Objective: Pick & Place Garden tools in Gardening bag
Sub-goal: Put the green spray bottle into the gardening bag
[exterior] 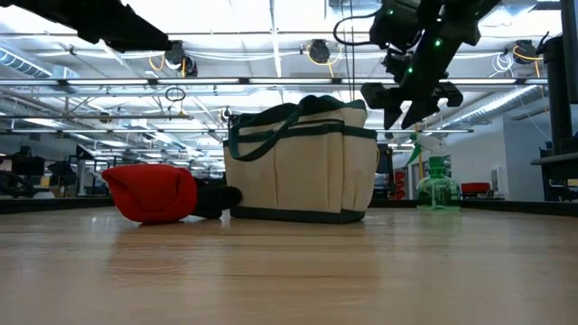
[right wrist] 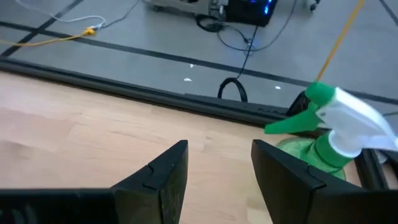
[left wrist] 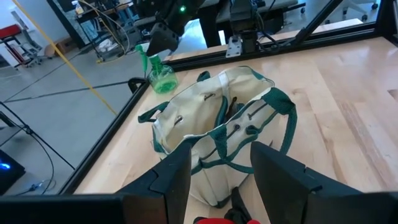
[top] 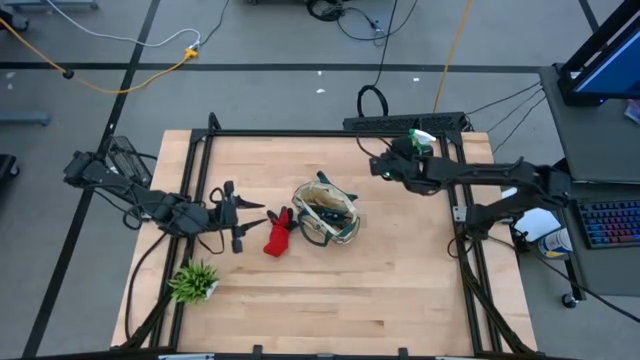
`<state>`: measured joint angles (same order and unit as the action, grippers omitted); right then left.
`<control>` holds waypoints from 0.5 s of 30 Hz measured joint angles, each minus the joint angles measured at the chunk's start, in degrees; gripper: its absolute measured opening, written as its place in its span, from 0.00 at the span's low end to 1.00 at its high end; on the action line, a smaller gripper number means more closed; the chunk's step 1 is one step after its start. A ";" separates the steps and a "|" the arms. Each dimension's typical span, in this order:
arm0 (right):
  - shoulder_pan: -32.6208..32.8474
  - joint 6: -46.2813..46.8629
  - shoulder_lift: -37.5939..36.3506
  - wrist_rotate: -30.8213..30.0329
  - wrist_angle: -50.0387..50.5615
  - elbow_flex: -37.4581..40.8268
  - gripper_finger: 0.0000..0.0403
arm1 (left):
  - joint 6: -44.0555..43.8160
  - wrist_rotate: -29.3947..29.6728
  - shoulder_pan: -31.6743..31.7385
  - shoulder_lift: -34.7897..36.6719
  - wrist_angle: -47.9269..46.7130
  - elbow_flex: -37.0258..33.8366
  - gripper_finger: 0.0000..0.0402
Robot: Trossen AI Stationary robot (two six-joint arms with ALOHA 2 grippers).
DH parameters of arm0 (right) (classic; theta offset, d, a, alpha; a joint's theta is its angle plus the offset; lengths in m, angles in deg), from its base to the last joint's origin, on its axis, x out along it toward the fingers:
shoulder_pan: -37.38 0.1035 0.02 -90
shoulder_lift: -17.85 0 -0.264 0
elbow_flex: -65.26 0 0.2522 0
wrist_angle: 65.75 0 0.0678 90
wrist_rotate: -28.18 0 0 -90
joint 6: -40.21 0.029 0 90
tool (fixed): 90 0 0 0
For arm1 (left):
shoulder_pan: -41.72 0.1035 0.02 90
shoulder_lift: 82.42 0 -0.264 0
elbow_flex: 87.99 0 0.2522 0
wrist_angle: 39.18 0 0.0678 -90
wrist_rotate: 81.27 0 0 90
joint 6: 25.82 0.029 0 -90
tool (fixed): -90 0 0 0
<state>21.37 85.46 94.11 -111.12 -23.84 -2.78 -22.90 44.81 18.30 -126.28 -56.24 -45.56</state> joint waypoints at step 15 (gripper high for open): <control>-2.80 11.96 2.66 1.49 -1.60 4.19 0.42 | 0.61 -0.16 0.00 -0.01 -0.51 0.00 0.43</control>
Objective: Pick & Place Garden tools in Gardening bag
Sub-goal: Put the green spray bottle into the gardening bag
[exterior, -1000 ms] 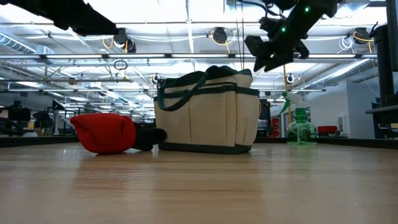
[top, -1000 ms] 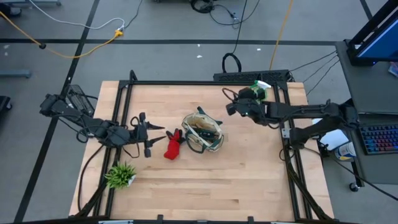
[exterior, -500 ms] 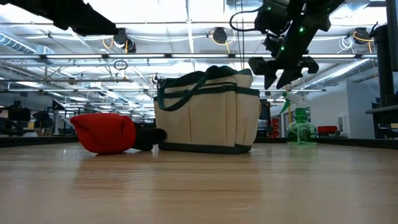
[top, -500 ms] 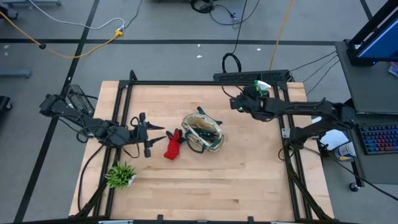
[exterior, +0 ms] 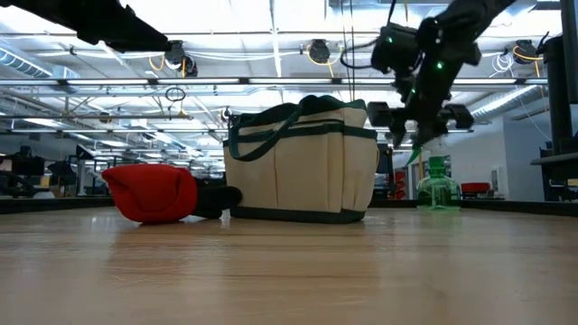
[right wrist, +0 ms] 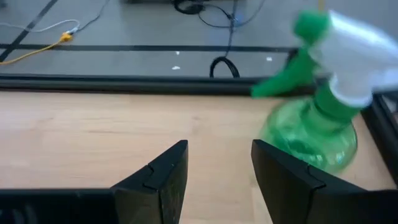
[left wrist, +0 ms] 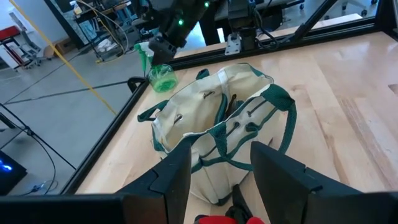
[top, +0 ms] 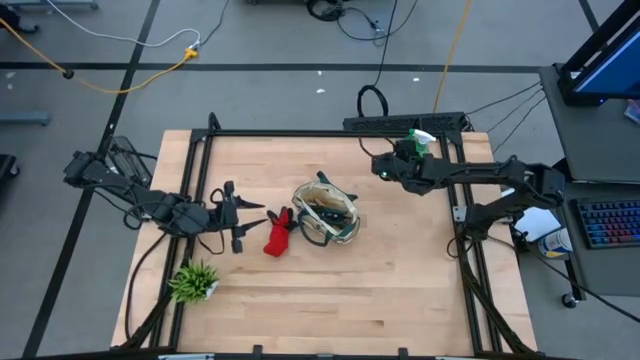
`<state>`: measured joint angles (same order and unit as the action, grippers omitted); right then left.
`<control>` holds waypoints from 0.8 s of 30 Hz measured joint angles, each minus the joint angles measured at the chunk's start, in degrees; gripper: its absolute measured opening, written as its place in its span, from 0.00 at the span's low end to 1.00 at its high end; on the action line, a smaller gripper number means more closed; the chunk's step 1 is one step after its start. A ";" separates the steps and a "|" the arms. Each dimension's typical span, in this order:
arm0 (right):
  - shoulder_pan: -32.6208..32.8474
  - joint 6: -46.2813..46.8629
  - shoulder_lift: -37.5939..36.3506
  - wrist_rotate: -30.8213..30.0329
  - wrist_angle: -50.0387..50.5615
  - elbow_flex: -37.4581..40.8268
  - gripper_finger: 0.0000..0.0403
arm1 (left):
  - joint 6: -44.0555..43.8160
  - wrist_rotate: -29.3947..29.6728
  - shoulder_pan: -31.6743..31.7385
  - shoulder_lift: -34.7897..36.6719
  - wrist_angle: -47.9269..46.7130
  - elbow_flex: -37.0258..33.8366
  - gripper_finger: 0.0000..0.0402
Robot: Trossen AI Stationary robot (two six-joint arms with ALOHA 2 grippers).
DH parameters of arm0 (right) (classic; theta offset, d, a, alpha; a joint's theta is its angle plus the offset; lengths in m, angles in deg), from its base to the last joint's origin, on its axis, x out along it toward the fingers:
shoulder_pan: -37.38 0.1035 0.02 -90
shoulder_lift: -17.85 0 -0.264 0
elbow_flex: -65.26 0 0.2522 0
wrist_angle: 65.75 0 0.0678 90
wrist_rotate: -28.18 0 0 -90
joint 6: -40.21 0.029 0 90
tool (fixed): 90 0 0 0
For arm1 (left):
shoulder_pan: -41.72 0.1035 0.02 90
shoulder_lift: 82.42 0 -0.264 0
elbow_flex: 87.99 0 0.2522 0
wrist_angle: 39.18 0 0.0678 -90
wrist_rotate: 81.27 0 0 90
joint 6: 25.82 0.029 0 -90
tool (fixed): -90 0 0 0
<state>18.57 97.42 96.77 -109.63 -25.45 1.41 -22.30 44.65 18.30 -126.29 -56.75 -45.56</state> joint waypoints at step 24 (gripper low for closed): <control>-8.28 -11.41 0.00 3.04 -44.22 18.35 0.42 | 1.77 -0.02 0.00 0.01 0.61 0.00 0.43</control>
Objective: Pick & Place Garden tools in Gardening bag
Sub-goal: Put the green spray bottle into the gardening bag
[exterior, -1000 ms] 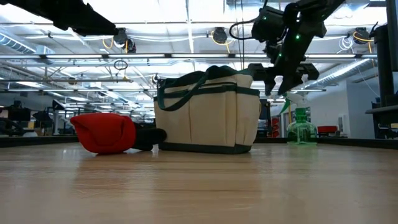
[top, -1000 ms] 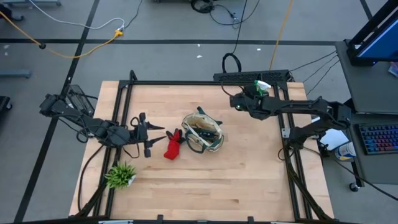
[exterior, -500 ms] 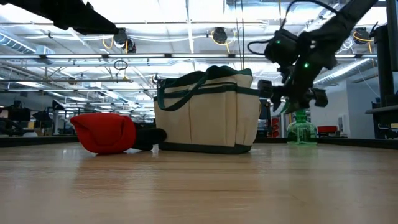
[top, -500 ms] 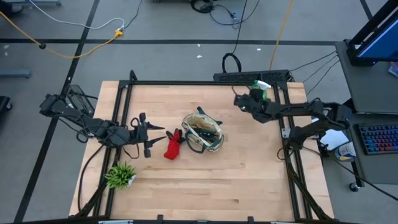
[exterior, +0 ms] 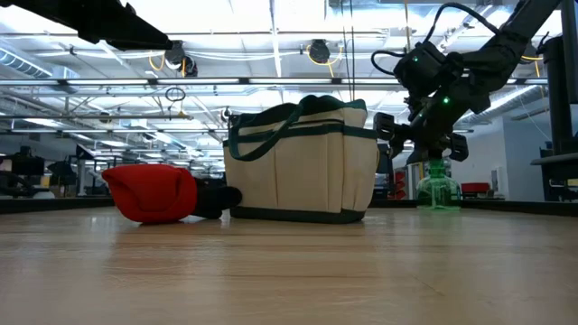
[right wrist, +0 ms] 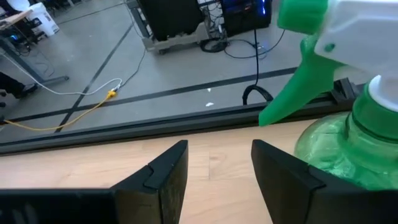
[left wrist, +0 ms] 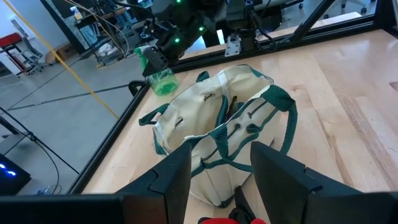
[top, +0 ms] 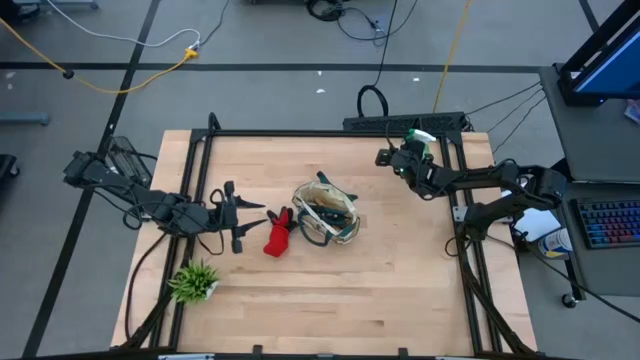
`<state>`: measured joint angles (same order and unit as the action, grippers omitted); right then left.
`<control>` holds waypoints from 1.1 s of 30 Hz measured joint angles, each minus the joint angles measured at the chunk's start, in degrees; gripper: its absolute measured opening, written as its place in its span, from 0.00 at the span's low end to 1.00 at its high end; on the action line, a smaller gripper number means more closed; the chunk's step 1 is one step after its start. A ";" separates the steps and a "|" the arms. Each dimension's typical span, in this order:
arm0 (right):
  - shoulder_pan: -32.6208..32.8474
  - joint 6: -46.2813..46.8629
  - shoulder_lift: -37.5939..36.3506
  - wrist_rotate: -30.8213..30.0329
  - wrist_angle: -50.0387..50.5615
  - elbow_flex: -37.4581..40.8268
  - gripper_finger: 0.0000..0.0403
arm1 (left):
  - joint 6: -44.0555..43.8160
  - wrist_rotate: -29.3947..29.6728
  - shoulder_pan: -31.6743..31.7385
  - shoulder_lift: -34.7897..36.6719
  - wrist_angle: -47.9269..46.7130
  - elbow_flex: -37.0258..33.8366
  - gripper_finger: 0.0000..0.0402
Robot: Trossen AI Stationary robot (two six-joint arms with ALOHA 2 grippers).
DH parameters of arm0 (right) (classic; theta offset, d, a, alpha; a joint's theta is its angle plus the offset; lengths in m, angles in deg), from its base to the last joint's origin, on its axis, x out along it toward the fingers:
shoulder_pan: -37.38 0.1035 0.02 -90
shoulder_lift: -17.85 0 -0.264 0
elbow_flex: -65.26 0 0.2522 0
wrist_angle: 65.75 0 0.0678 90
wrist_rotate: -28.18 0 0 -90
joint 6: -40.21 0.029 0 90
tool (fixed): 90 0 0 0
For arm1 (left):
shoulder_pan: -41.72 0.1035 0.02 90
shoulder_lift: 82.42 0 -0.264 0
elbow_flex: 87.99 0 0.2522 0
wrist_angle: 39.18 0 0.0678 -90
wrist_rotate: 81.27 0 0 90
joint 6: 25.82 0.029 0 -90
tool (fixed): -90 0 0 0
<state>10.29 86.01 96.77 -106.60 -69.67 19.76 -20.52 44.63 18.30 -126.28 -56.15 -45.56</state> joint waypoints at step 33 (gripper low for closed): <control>-9.78 -4.49 0.00 3.07 1.67 0.04 0.40 | 0.01 0.04 0.00 -0.01 -0.02 0.00 0.43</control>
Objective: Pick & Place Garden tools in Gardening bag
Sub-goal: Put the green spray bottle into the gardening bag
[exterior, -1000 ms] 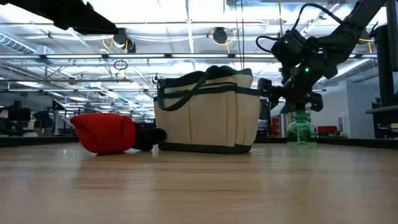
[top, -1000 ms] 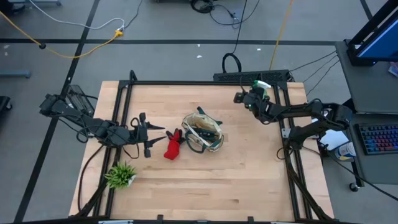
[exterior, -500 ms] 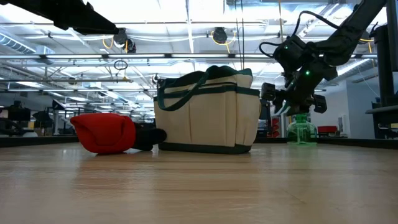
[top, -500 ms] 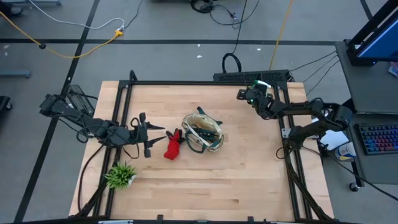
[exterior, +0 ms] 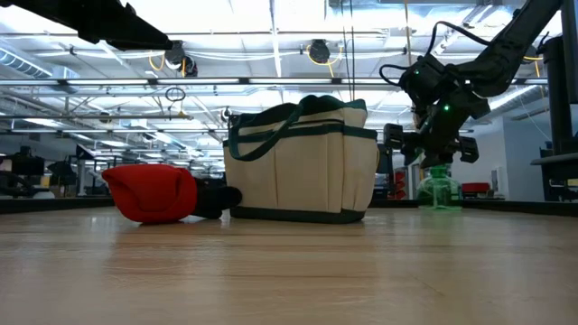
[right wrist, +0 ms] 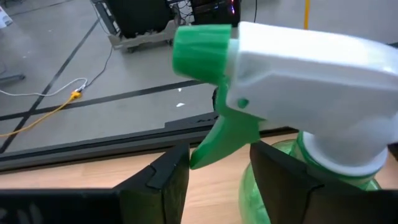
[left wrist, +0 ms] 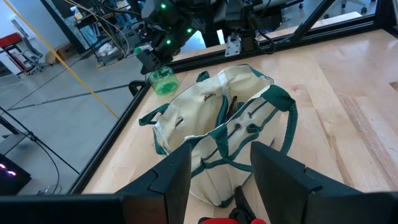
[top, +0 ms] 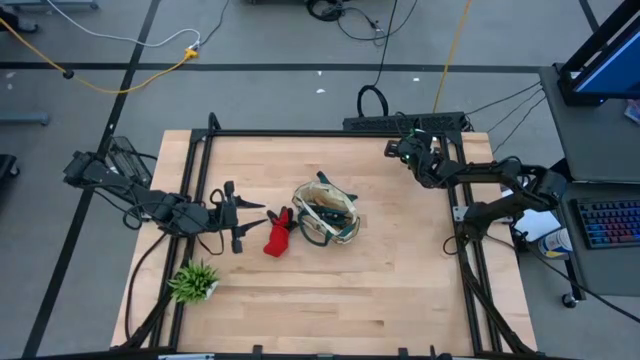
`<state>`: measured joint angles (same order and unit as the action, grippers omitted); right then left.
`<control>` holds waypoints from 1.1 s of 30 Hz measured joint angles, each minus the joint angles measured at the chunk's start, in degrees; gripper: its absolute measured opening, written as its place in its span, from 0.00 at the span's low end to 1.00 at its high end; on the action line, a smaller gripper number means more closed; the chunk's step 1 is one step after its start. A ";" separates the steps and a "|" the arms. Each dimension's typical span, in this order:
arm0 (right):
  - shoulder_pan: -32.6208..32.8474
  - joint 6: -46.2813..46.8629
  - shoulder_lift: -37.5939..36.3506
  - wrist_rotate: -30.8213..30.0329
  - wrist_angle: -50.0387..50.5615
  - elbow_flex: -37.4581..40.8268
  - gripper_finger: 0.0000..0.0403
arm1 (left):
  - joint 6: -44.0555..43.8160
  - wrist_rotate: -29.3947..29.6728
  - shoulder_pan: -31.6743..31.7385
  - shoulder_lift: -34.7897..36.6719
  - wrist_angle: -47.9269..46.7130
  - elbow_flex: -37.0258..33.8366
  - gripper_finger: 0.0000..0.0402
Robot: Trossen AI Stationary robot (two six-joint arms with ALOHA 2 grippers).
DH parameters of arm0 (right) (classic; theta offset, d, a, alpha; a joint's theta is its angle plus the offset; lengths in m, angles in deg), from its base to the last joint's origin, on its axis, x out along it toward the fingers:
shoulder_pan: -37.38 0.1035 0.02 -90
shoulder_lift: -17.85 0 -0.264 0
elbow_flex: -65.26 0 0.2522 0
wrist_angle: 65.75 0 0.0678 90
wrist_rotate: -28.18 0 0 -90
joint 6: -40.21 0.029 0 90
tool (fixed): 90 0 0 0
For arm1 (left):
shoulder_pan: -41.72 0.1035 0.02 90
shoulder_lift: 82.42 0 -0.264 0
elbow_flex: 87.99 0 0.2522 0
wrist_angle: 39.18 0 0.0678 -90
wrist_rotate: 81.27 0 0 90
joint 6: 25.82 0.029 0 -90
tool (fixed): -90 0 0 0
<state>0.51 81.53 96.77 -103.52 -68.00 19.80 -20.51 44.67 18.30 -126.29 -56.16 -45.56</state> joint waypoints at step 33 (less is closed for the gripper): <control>1.12 -11.83 -0.02 32.25 -12.15 0.00 0.03 | -0.23 0.00 0.00 0.00 -0.33 0.00 0.43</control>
<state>1.62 69.70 96.74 -71.27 -80.14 19.80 -20.74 44.67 18.30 -126.29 -56.49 -45.56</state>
